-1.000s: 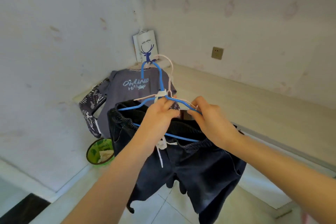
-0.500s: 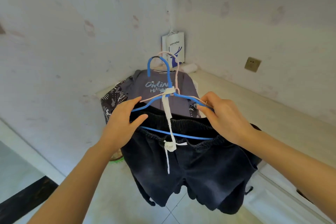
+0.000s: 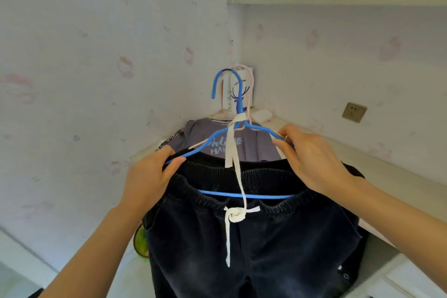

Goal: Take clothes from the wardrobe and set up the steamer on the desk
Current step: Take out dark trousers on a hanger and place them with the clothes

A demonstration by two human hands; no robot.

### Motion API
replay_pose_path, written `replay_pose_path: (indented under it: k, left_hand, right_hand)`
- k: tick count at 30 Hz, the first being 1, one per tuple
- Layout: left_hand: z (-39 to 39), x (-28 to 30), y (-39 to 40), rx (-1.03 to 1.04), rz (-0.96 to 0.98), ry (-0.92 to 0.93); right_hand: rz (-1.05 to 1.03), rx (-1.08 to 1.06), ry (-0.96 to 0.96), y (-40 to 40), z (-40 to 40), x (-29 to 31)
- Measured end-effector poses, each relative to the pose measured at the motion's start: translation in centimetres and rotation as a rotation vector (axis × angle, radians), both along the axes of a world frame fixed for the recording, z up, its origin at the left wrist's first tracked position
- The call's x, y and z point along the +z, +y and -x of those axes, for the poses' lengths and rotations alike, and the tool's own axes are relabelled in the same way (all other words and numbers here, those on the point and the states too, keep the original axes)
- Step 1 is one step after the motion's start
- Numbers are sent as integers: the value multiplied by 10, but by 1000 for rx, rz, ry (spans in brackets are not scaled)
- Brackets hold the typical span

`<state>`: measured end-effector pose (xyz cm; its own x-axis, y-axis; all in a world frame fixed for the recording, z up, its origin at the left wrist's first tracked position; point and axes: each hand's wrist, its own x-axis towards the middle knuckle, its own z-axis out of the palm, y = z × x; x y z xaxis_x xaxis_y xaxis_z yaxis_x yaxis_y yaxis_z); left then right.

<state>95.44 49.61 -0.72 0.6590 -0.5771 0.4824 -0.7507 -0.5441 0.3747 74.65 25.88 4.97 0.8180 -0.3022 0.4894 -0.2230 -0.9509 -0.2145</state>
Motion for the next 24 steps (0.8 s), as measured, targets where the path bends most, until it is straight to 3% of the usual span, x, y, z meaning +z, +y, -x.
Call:
replay_pose_path:
  k: [13, 24]
  left_hand:
    - [-99, 61, -54, -28, 112, -25]
    - [-191, 70, -152, 24, 121, 2]
  right_hand:
    - [51, -114, -89, -46, -97, 39]
    - [30, -131, -53, -154, -206, 39]
